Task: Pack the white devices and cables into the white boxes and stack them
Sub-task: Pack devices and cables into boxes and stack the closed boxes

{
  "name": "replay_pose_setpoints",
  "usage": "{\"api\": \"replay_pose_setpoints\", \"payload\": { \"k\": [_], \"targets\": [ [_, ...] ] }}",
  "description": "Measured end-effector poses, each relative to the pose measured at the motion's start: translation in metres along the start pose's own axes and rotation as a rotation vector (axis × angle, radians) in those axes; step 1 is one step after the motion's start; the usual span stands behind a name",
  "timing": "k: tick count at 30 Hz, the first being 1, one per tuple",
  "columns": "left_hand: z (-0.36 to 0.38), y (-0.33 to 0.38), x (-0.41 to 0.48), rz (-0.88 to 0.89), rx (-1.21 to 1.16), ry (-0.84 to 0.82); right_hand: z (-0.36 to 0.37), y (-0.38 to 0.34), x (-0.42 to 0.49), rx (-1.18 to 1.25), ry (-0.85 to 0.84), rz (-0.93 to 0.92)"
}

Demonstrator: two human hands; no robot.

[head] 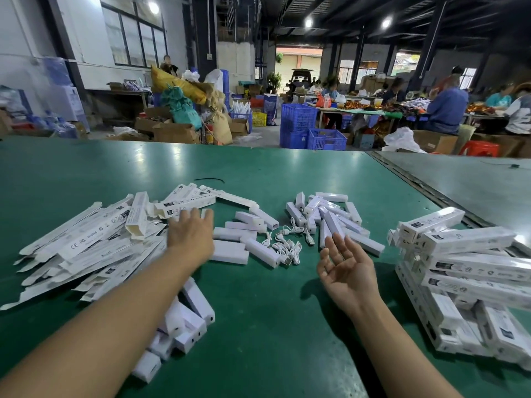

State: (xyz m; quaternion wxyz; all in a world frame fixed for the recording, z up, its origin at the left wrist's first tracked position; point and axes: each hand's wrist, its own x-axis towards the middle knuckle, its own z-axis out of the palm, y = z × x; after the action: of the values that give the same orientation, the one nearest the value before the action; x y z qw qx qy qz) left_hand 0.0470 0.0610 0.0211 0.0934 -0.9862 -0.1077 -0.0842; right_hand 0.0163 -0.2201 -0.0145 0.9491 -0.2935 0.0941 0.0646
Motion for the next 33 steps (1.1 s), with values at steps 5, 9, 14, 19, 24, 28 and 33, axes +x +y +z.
{"api": "replay_pose_setpoints", "payload": {
  "k": [5,9,14,19,24,28,33],
  "targets": [
    [0.007,-0.064,0.000,-0.216,0.117,-0.211,0.002,0.003,0.000,-0.035,-0.002,0.008],
    [0.012,-0.087,-0.006,-0.286,0.096,-0.260,0.003,0.004,-0.001,-0.042,-0.001,0.023],
    [0.013,-0.089,-0.013,-0.196,0.146,-0.165,0.003,0.003,-0.002,-0.036,0.004,0.035],
    [-0.011,-0.063,-0.009,-0.141,0.221,-0.079,0.001,0.004,-0.002,-0.049,-0.010,0.029],
    [-0.057,-0.025,0.004,-0.029,0.140,0.070,0.002,0.007,-0.003,-0.091,-0.024,0.027],
    [-0.099,0.004,0.002,0.105,-0.036,0.304,0.004,0.007,-0.006,-0.154,-0.025,0.015],
    [-0.134,0.033,-0.008,0.204,-0.382,0.472,0.004,0.016,-0.006,-0.666,-0.062,-0.277]
  ]
}}
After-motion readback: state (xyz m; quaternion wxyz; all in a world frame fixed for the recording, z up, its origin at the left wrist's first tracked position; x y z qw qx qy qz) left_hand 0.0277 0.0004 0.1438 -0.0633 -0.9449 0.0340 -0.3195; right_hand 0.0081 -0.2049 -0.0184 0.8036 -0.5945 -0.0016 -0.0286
